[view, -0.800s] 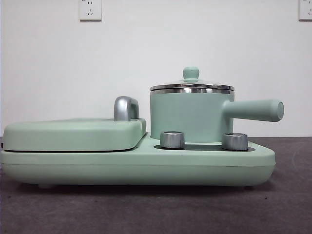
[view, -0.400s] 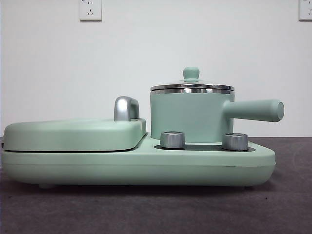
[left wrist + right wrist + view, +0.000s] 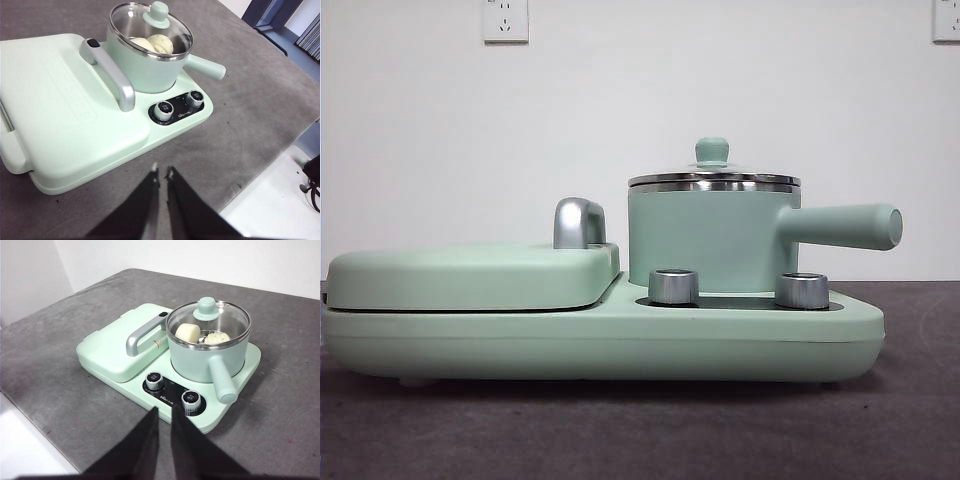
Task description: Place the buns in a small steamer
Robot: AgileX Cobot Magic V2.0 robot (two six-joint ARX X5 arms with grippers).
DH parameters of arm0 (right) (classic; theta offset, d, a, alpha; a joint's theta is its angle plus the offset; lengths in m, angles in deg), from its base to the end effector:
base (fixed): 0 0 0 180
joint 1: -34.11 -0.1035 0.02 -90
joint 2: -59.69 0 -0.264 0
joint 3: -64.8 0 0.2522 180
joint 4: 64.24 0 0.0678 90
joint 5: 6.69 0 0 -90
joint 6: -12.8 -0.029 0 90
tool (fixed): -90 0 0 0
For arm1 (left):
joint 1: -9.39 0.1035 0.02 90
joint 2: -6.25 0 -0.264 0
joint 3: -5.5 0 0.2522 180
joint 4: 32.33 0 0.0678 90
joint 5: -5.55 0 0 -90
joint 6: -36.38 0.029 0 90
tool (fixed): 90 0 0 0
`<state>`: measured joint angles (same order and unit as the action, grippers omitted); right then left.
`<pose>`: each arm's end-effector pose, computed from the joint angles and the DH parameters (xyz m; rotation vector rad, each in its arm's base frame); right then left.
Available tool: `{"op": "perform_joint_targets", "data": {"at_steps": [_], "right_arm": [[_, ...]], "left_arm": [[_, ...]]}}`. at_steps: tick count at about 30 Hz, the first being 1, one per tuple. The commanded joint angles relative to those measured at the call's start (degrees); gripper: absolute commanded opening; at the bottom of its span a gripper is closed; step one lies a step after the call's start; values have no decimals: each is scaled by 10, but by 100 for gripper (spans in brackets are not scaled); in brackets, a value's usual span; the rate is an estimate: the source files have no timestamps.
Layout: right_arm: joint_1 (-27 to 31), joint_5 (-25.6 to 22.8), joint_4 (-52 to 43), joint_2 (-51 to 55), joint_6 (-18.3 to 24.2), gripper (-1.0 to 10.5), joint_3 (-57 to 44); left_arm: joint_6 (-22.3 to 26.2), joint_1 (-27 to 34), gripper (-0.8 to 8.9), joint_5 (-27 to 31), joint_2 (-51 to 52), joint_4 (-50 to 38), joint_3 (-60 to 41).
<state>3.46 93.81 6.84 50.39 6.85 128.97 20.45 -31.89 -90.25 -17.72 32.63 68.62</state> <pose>-0.0052 0.0031 0.3255 0.0481 0.3212 0.6976 0.0442 -0.0427 0.3279 -0.1170 0.5487 -0.7383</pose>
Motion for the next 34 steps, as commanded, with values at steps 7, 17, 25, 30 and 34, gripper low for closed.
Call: {"op": "perform_joint_targets", "data": {"at_steps": [7, 17, 25, 30, 34], "right_arm": [[-2, 0, -8, 1, 1, 19, 4], [-2, 0, -8, 1, 1, 19, 4], [-2, 0, -8, 1, 1, 19, 4], [-2, 0, -8, 1, 1, 19, 4], [-2, 0, -8, 1, 1, 19, 4]], "left_arm": [[-1, -3, 7, 3, -3, -5, 7], [1, 49, 7, 2, 19, -34, -20], [22, 254, 7, 2, 98, -248, -213], [50, 349, 7, 2, 165, -363, -355], [64, 379, 7, 2, 210, -405, -435]]}}
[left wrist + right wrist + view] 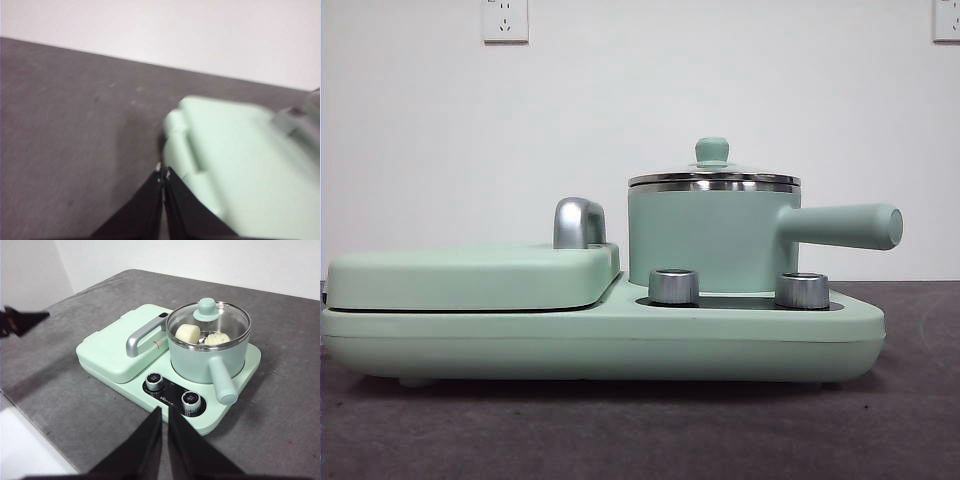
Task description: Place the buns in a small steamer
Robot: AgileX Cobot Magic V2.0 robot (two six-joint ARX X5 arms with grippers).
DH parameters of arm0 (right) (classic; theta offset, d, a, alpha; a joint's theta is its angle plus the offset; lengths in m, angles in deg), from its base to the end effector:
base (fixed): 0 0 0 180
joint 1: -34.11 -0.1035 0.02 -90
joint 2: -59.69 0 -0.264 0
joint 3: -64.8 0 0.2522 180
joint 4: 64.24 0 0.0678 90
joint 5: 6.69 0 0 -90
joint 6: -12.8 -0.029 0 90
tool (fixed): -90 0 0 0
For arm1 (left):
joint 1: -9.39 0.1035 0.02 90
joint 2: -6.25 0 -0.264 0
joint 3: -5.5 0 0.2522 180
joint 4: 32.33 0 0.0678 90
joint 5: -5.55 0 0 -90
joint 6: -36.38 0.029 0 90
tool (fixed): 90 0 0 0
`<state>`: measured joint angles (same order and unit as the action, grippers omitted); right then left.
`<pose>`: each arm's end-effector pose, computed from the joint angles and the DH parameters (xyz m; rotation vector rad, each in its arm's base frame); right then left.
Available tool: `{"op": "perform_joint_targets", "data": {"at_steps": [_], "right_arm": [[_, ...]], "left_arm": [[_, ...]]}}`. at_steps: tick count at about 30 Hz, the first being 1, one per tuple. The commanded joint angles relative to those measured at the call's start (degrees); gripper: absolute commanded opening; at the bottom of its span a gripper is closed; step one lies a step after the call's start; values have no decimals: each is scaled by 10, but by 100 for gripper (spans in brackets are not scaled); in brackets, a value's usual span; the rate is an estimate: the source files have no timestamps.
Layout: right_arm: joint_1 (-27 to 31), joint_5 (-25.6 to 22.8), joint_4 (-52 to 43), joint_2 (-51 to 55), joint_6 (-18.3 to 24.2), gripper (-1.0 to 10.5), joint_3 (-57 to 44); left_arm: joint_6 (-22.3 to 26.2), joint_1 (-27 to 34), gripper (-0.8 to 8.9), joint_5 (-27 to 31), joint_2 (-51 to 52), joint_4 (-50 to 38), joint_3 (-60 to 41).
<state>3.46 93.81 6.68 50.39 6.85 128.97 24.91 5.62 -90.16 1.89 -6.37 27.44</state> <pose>-0.0051 0.0031 0.3258 0.0486 0.3184 0.6978 0.0924 -0.0090 0.1857 -0.2019 0.1625 -0.1500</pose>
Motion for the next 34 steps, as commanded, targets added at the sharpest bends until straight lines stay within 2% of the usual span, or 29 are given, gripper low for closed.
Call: {"op": "perform_joint_targets", "data": {"at_steps": [1, 14, 18, 34], "right_arm": [[-2, 0, -6, 1, 1, 19, 4], [-2, 0, -6, 1, 1, 19, 4], [-2, 0, -6, 1, 1, 19, 4], [-2, 0, -6, 1, 1, 19, 4]], "left_arm": [[21, 6, 7, 1, 23, -15, -35], [115, 7, 7, 2, 42, -17, -74], [101, 7, 7, 2, 42, -17, -74], [102, 7, 7, 2, 42, -17, -74]]}}
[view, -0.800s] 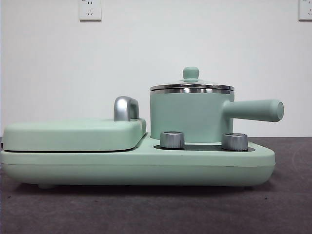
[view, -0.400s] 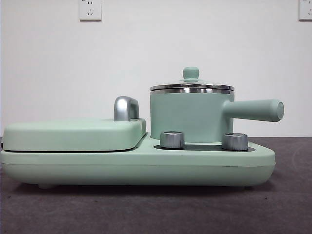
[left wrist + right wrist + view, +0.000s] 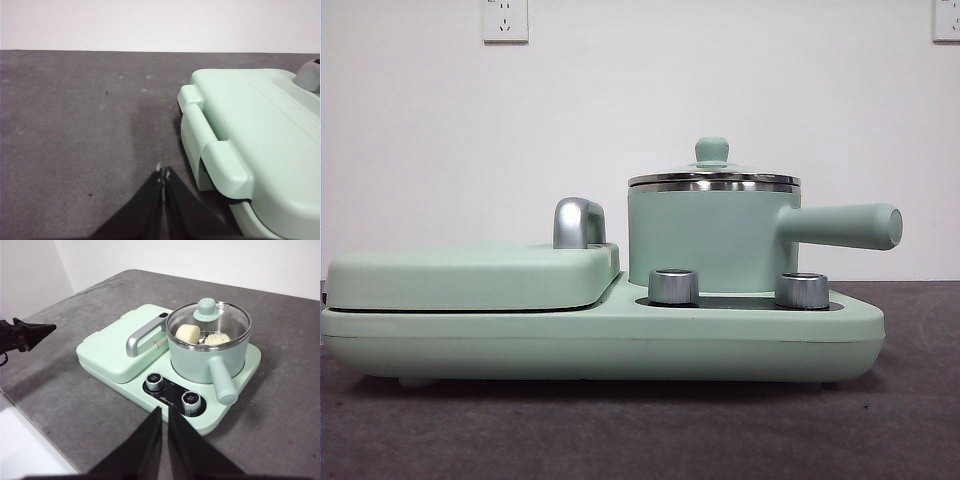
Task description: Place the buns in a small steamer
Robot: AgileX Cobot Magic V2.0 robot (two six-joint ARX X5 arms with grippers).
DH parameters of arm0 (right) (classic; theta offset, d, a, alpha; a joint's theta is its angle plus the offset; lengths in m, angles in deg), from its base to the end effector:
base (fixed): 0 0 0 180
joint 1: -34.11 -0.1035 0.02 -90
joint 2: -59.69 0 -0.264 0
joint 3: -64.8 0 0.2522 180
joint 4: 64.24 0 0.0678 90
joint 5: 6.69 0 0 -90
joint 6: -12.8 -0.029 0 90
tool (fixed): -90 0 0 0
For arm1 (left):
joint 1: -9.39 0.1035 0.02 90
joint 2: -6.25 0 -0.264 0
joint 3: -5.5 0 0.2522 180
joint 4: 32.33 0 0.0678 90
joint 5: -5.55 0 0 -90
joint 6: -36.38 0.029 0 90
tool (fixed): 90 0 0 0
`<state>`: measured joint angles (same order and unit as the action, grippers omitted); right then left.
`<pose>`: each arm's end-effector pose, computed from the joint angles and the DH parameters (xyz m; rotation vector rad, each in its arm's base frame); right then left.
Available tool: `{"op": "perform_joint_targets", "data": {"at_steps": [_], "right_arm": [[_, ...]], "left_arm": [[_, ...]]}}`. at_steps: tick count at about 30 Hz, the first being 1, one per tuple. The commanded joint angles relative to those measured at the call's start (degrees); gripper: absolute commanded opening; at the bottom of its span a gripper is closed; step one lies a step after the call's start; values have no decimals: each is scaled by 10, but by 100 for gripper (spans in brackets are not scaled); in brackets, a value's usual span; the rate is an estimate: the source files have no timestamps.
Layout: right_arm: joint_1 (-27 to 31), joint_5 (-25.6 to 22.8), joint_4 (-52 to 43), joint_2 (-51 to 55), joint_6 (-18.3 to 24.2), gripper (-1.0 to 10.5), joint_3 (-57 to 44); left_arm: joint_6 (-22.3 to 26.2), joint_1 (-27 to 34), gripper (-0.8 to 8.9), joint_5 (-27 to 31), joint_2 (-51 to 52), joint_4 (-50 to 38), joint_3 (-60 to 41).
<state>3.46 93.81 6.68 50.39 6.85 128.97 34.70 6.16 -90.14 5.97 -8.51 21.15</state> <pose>-0.0051 0.0031 0.3258 0.0486 0.3184 0.6978 0.0945 -0.0082 0.1574 -0.0324 0.1499 -0.1532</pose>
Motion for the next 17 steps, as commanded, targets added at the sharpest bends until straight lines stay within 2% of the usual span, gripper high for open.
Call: {"op": "perform_joint_targets", "data": {"at_steps": [1, 5, 10, 13, 15, 17], "right_arm": [[-2, 0, -6, 1, 1, 19, 4], [-2, 0, -7, 1, 1, 19, 4], [63, 6, -31, 2, 1, 19, -17], [109, -5, -99, 9, 2, 18, -70], [140, -27, -189, 14, 12, 16, -127], [165, -45, -256, 18, 38, 17, -177]], "left_arm": [[4, 1, 7, 2, 1, 5, -11], [3, 1, 7, 2, 1, 5, -11], [4, 1, 7, 2, 1, 5, -11], [4, 1, 7, 2, 1, 5, -11], [4, 1, 7, 2, 1, 5, -11], [4, 1, 7, 2, 1, 5, -11]]}}
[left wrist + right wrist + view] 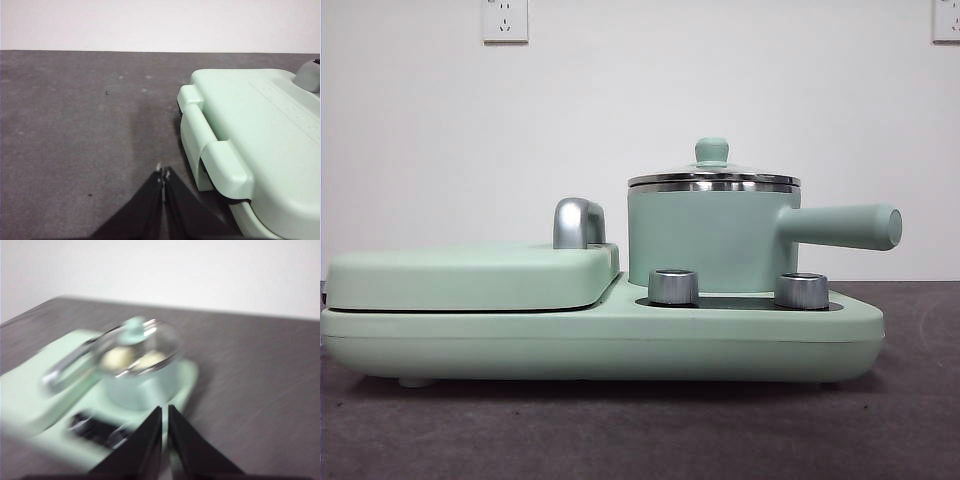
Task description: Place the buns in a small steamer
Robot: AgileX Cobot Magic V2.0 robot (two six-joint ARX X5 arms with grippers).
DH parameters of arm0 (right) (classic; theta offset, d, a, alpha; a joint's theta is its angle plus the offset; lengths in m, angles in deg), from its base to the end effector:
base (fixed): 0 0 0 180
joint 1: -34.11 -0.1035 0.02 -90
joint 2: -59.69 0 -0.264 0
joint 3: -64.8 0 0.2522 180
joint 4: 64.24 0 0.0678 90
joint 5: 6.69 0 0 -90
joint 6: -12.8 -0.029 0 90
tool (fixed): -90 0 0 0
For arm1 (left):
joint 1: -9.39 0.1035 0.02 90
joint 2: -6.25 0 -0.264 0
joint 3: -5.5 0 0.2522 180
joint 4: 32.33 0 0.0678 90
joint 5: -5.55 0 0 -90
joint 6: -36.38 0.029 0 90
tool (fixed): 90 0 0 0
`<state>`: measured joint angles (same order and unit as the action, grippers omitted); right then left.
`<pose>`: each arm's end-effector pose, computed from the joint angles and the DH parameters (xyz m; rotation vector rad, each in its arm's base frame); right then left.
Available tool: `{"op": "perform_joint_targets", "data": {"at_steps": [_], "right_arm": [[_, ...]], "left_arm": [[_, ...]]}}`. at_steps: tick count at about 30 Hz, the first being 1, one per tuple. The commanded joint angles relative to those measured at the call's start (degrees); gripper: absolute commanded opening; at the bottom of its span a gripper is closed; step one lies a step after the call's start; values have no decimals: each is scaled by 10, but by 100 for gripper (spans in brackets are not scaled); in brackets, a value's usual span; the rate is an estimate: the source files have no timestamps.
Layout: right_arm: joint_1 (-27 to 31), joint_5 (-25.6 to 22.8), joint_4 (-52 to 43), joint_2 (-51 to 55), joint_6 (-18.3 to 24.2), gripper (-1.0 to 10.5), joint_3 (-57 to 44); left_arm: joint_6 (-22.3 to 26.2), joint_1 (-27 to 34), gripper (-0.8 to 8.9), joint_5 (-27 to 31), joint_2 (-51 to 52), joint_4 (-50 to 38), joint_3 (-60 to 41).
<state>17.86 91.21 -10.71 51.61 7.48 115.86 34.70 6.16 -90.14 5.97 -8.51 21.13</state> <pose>0.0354 0.0145 0.2949 0.0777 0.2044 0.4114 0.0945 -0.0082 0.1573 -0.0324 0.1502 -0.1532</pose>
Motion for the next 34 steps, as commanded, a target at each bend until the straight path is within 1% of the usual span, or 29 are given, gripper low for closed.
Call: {"op": "perform_joint_targets", "data": {"at_steps": [1, 5, 8, 11, 15, 19, 22, 34], "right_arm": [[35, -31, -112, 8, 44, 16, -74], [80, -69, -220, 9, 71, 17, -177], [107, -77, -276, 9, 73, 17, -243], [121, -79, -306, 9, 73, 17, -287], [131, -85, -311, 23, 73, 16, -324], [132, -111, -311, 52, 69, 16, -347], [135, -119, -309, 68, 68, 16, -357], [138, -122, -300, 79, 64, 17, -366]], "left_arm": [[4, 1, 7, 2, 1, 5, -11], [4, 1, 7, 2, 1, 5, -11], [4, 1, 7, 2, 1, 5, -11], [4, 1, 7, 2, 1, 5, -11], [4, 1, 7, 2, 1, 5, -11], [4, 1, 7, 2, 1, 5, -11], [4, 1, 7, 2, 1, 5, -11], [3, 1, 7, 2, 1, 5, -11]]}}
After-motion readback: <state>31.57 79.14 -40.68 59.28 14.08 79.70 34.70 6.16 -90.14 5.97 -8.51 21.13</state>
